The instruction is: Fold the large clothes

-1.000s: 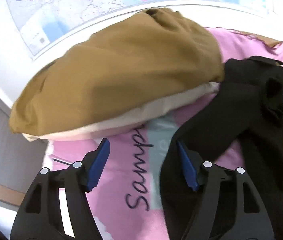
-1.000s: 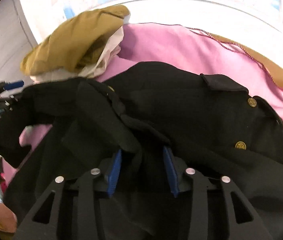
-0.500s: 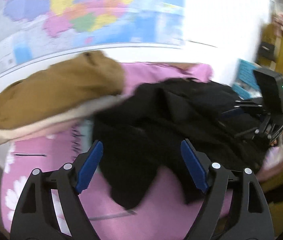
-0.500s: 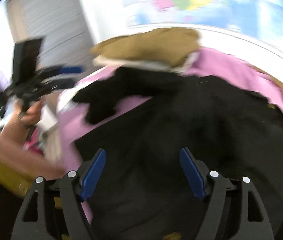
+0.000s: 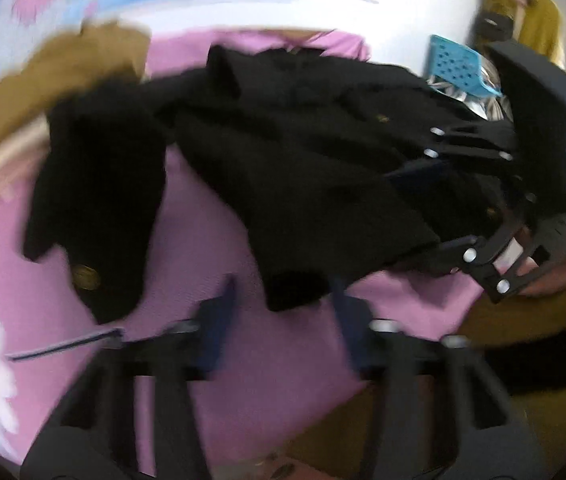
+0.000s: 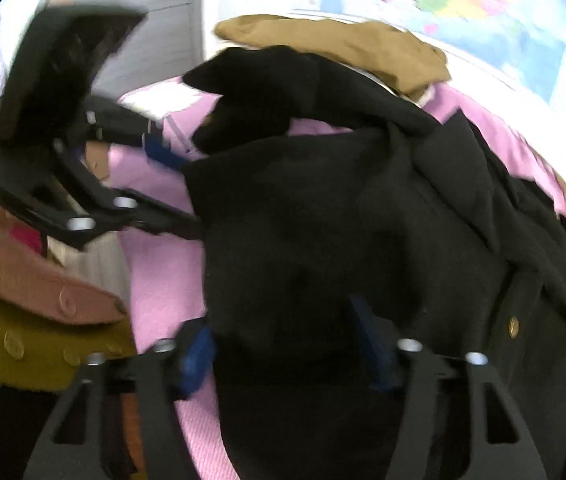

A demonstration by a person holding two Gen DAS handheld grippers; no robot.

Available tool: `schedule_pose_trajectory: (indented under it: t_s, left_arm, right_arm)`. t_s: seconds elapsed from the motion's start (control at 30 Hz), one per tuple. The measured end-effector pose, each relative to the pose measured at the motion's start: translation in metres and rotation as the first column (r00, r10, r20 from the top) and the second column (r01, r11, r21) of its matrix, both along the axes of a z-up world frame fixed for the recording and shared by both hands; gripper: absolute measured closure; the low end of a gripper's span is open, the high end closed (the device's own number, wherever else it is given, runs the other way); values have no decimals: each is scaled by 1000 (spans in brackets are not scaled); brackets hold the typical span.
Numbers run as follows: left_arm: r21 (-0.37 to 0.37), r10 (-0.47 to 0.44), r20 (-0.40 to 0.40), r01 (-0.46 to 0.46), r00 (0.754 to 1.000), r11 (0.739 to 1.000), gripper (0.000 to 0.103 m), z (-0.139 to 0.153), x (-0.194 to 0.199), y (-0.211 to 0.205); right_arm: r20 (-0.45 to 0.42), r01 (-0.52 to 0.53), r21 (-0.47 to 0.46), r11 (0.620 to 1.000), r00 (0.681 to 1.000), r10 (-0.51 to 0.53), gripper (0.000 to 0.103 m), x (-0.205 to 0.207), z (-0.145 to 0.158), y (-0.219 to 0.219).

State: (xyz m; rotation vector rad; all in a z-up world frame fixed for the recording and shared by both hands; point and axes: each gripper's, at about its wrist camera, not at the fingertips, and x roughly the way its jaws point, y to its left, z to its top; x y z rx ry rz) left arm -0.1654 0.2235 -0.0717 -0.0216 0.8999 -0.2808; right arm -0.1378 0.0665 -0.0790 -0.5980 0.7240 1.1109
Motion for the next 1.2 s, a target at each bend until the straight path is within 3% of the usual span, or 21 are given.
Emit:
schedule_pose_trajectory:
  t_s: [0.03,0.07,0.13,0.3,0.37,0.5,0.57,0.6,0.63,0.67,0.7,0.8,0.93,1.07,1.1,1.13,1.2]
  left_arm:
    - [-16,18,10,-18,1000,1000,96,0,3,4]
    - [-68,18,20,-16,1000,998,100,3,6,7]
    - [-125,11,61,-3,998,992,100,14,-1,8]
    - [-243,-73,187,118,980,963,100,63,-45,2]
    - [-257,-114,222,171,968,951,100,75,-60,-2]
    - [-226,-144,173,182,974,957,100,64,-65,-6]
    - [-207,-99,152,130,983,970,99,56,-62,5]
    - [-187,-72,156,101,985,977,86,57,-63,12]
    - [-162,-37,162,63,986,985,54,57,-63,18]
    - [-128,18,183,6,983,992,40,61,-66,27]
    - [-115,45,205,-21,978,993,29,66,-68,34]
    - [-73,136,241,-122,961,990,27,77,-71,58]
    - [16,216,212,-224,953,974,27,72,-47,74]
    - [18,244,132,-249,961,968,32,51,-9,84]
    - [11,250,117,-253,961,967,44,47,-1,87]
    - [5,264,94,-266,960,964,65,42,7,91]
    - [-27,266,78,-264,961,964,74,42,8,98]
  right_arm:
    - [-3,14,8,1000,1000,-14,72,3,1,-1]
    - [-9,25,14,1000,1000,-25,90,6,3,-2]
    - [-75,33,54,998,997,-28,94,10,10,-7]
    - [-137,-30,179,983,989,55,95,-1,51,-34]
    - [-103,-74,200,977,990,96,95,-13,66,-45]
    - [-105,-50,105,993,993,61,93,-9,43,-37]
    - [-116,-47,27,999,992,50,83,-7,21,-26]
    - [-112,-51,5,999,992,52,73,-8,13,-22]
    - [-123,-71,2,997,990,71,63,-9,11,-20]
    - [-131,-92,6,996,987,92,44,-10,12,-19]
    - [-119,-107,20,994,987,109,36,-12,19,-21]
    - [-127,-143,72,987,980,151,36,-11,43,-36]
    - [-197,-83,217,973,972,127,30,16,72,-56]
    - [-223,-24,300,954,970,94,30,36,80,-39]
    - [-230,-29,316,948,967,106,30,40,79,-28]
    - [-245,-42,334,942,961,129,30,42,76,-11]
    - [-252,-65,335,940,955,156,30,42,69,17]
